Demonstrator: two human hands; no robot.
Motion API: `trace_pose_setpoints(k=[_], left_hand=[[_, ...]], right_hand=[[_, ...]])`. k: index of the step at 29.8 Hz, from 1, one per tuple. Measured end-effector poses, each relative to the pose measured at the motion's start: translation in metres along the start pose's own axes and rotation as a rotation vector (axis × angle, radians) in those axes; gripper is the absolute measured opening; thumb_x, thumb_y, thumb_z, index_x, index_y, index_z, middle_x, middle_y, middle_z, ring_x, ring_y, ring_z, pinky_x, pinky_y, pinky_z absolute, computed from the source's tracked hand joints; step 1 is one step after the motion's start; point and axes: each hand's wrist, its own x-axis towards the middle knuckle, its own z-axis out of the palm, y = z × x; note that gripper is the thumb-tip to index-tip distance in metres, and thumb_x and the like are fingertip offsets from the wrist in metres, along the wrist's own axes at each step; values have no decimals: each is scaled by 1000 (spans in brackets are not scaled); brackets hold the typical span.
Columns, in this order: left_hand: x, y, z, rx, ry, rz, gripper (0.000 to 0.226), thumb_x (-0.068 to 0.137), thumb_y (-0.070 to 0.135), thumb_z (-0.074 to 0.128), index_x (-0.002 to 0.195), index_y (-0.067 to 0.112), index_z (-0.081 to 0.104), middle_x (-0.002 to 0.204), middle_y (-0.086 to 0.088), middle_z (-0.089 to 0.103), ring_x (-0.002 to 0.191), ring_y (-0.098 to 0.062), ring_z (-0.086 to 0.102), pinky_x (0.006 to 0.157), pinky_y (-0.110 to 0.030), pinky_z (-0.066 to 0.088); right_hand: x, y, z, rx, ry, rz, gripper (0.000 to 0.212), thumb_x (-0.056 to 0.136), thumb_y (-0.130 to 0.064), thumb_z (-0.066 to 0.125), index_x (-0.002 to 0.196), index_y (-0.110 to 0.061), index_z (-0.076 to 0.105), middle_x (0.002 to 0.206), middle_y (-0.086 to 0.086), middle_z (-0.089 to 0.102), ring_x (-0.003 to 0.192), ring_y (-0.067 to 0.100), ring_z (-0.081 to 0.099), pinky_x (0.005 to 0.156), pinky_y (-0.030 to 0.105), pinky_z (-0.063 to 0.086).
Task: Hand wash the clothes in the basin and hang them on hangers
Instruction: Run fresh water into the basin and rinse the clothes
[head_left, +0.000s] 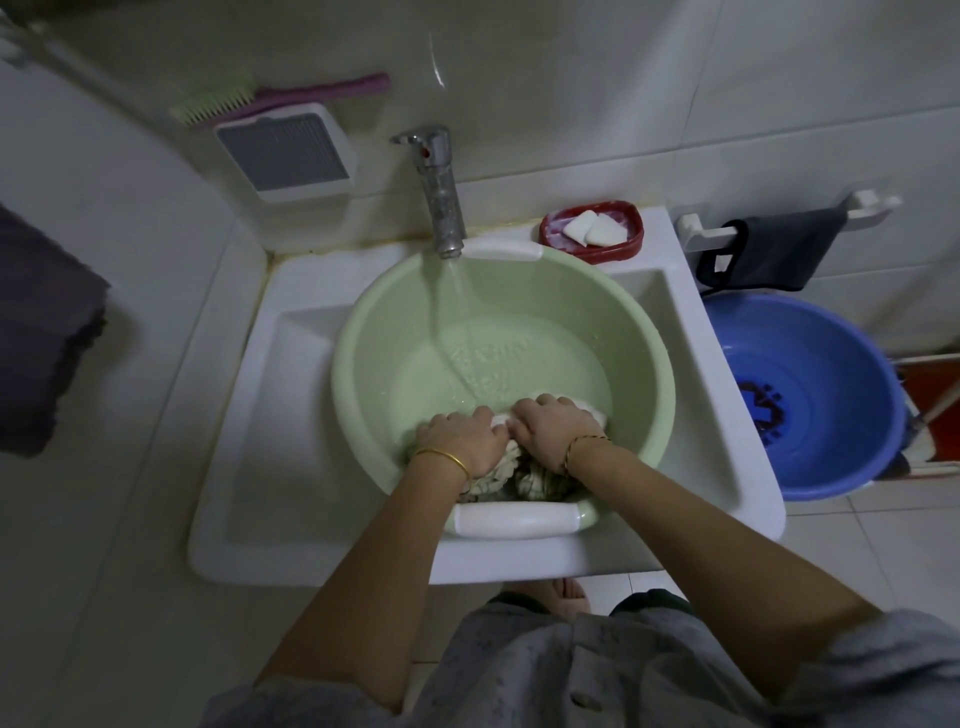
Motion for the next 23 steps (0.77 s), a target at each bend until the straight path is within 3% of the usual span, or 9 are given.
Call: trace_pose_setpoints(k=[23], left_hand=[[-1,-1,0,-10,4,10,49,98,48,21,136,21,39,135,-17,48,123,-35,44,99,-41,32]], right_hand=[[1,0,1,23,17,12,44,100,-41,31,128,-14,50,128,15,50,119,33,45,97,43,39]])
